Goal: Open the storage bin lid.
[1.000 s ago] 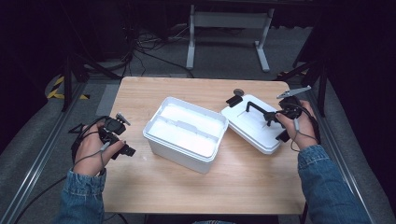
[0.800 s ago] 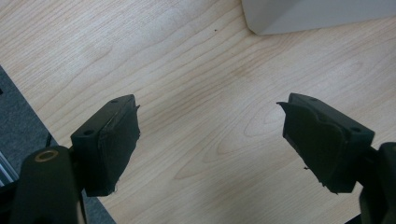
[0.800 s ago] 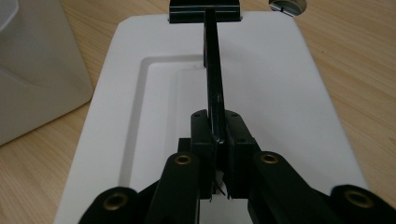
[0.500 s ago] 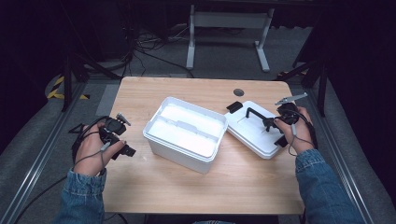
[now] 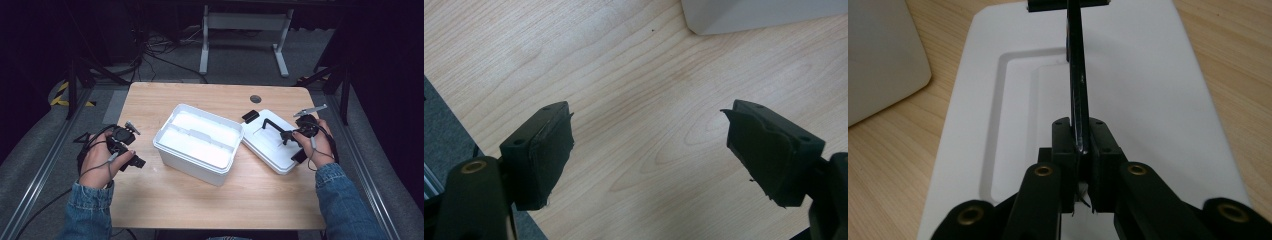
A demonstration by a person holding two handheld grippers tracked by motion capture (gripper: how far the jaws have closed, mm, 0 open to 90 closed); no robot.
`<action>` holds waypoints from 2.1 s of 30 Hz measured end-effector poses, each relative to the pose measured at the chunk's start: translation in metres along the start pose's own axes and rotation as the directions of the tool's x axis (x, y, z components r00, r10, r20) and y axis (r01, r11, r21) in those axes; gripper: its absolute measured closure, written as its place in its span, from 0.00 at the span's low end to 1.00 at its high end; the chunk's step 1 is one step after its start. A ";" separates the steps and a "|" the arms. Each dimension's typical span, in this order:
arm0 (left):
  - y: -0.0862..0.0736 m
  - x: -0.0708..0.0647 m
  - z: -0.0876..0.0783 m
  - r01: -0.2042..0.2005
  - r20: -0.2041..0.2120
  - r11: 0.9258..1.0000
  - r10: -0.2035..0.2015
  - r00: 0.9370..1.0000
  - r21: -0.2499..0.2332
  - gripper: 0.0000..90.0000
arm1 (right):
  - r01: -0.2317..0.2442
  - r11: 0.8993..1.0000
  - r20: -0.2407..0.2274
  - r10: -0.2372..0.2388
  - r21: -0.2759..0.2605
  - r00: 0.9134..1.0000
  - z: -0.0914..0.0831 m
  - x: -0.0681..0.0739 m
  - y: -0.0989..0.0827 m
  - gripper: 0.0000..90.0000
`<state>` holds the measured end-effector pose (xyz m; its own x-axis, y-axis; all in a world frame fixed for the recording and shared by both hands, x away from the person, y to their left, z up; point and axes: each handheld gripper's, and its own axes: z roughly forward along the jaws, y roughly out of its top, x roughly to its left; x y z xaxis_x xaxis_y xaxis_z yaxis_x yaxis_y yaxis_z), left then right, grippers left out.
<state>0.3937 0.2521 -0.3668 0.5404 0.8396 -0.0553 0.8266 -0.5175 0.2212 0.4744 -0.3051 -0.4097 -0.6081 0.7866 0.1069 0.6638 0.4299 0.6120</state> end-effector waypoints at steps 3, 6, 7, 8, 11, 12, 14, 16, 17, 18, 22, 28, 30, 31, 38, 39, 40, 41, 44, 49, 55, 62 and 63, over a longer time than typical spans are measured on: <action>0.000 0.000 0.000 -0.001 -0.002 1.000 0.001 1.000 0.003 0.22 | -0.003 1.000 0.001 0.003 0.004 1.000 0.002 -0.001 -0.002 0.94; 0.000 0.000 0.001 0.000 0.002 1.000 0.000 1.000 0.001 0.22 | -0.004 1.000 0.000 0.004 0.009 1.000 0.004 -0.001 -0.004 0.94; 0.000 0.000 0.001 0.000 0.002 1.000 0.000 1.000 0.001 0.22 | -0.004 1.000 0.000 0.004 0.013 1.000 0.005 -0.001 -0.005 0.94; 0.000 0.000 0.001 -0.001 0.002 1.000 0.001 1.000 0.002 0.22 | -0.005 1.000 0.001 0.005 0.015 1.000 0.006 -0.001 -0.006 0.94; 0.000 0.000 0.001 -0.002 0.003 1.000 0.002 1.000 0.002 0.22 | -0.016 1.000 -0.005 0.016 0.023 1.000 0.008 -0.002 -0.008 0.93; 0.001 0.000 0.001 -0.004 0.001 1.000 0.004 1.000 0.003 0.22 | -0.020 1.000 -0.009 0.021 0.018 1.000 0.008 -0.002 -0.009 0.93; 0.001 -0.001 0.002 0.000 0.005 1.000 0.000 1.000 0.003 0.22 | -0.031 1.000 -0.014 0.031 0.004 0.999 0.007 -0.003 -0.009 0.90; 0.001 -0.001 0.002 -0.001 0.005 1.000 0.001 1.000 0.003 0.22 | -0.035 0.999 -0.009 0.035 -0.005 0.999 0.007 -0.004 -0.009 0.85; 0.001 -0.001 0.001 -0.005 0.005 1.000 0.005 1.000 0.005 0.22 | -0.031 1.000 -0.003 0.031 -0.006 1.000 0.006 -0.004 -0.009 0.82; 0.001 -0.001 0.001 -0.005 0.006 1.000 0.005 1.000 0.005 0.22 | -0.027 1.000 0.003 0.028 -0.007 1.000 0.006 -0.005 -0.009 0.79; -0.001 0.000 0.001 -0.001 0.003 1.000 0.001 1.000 0.002 0.22 | -0.032 0.999 0.035 0.033 -0.033 0.999 0.004 -0.007 -0.010 0.68; -0.002 0.000 0.001 0.002 0.005 1.000 -0.002 1.000 0.005 0.21 | -0.020 0.997 0.053 0.024 -0.072 0.998 -0.006 -0.004 -0.007 0.65; -0.002 0.000 0.002 0.008 0.005 1.000 -0.008 1.000 0.003 0.21 | -0.017 0.997 0.050 0.021 -0.079 0.999 -0.011 0.000 -0.004 0.65; -0.003 0.000 0.002 0.008 0.004 1.000 -0.008 1.000 0.004 0.21 | -0.008 0.996 0.049 0.013 -0.087 0.999 -0.014 0.002 -0.003 0.64; -0.007 0.000 0.001 0.005 0.006 1.000 -0.005 1.000 0.005 0.22 | 0.024 0.994 0.022 -0.022 -0.108 1.000 -0.030 0.022 0.001 0.62; -0.007 0.000 0.001 0.004 0.007 1.000 -0.004 1.000 0.007 0.22 | 0.033 0.993 0.020 -0.031 -0.112 0.999 -0.031 0.025 0.001 0.62; -0.008 0.000 0.001 0.005 0.007 1.000 -0.005 1.000 0.005 0.22 | 0.035 0.993 0.013 -0.034 -0.114 0.999 -0.033 0.029 0.001 0.61; -0.009 0.000 0.001 0.017 0.006 1.000 -0.017 1.000 0.006 0.22 | 0.039 0.992 0.002 -0.039 -0.119 0.999 -0.035 0.034 0.001 0.61; -0.010 0.001 0.000 0.014 0.005 1.000 -0.014 1.000 0.004 0.21 | 0.050 0.991 -0.013 -0.052 -0.127 0.999 -0.039 0.042 0.001 0.61; -0.012 0.000 0.000 0.012 0.002 1.000 -0.012 1.000 0.001 0.22 | 0.084 0.988 -0.055 -0.092 -0.129 0.994 -0.045 0.066 0.001 0.59; -0.011 0.000 0.000 0.005 0.005 1.000 -0.005 1.000 0.003 0.21 | 0.115 0.985 -0.080 -0.126 -0.129 0.989 -0.049 0.087 -0.001 0.59; -0.009 0.000 0.001 -0.003 0.006 1.000 0.003 1.000 0.003 0.21 | 0.128 0.985 -0.108 -0.141 -0.118 0.984 -0.047 0.102 -0.006 0.58; -0.008 0.000 0.001 -0.002 0.007 1.000 0.002 1.000 0.007 0.21 | 0.131 0.985 -0.110 -0.144 -0.117 0.983 -0.046 0.103 -0.007 0.58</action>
<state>0.3869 0.2559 -0.3691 0.5435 0.8371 -0.0620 0.8264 -0.5206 0.2145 0.3871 -0.2472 -0.3664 -0.7414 0.6630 0.1035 0.5232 0.4745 0.7079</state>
